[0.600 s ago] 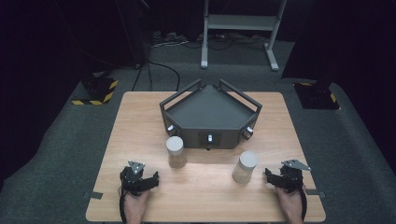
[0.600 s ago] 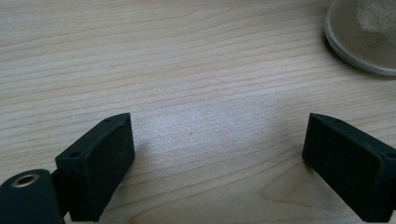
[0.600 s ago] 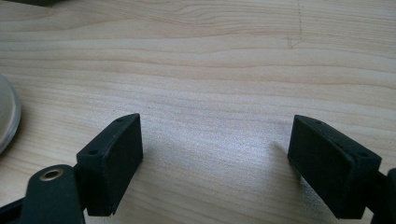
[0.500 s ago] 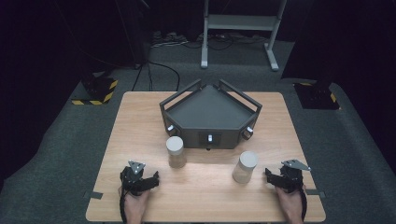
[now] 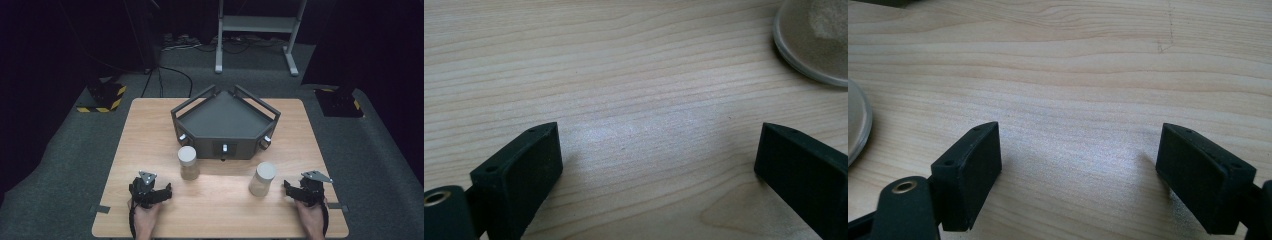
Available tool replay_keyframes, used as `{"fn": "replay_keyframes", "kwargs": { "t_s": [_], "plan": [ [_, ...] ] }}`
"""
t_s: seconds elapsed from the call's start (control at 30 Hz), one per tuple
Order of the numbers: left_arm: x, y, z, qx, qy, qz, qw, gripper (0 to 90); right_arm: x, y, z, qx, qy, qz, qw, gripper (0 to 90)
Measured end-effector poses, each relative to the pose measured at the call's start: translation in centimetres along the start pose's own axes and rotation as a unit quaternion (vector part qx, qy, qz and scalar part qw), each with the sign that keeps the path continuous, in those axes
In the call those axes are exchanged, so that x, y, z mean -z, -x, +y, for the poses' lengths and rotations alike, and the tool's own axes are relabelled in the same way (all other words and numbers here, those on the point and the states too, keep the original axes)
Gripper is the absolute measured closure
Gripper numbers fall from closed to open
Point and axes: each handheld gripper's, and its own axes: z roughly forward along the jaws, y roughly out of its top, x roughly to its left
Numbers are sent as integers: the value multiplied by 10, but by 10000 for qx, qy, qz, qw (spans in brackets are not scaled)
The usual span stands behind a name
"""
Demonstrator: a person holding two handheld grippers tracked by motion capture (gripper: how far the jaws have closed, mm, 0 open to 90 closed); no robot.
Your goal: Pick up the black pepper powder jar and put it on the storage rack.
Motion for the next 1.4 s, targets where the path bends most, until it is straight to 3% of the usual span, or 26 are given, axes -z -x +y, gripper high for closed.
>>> {"fn": "replay_keyframes", "kwargs": {
  "t_s": [0.63, 1.0, 1.17, 1.4],
  "plan": [
    [9, -5, -5, -200, 98, -145, 9996, 19, -1, 0, 1, -1, -5, -1, 10000, 180],
    [14, -5, -4, -354, 96, -436, 9984, 19, -1, 0, 1, 1, -5, -3, 10000, 181],
    [15, 0, -1, -529, 88, -569, 9969, 20, -1, 0, 1, 1, -6, -4, 10000, 181],
    [11, 5, 7, -618, 96, -733, 9953, 20, -1, 0, 1, -2, -6, -4, 10000, 181]
  ]
}}
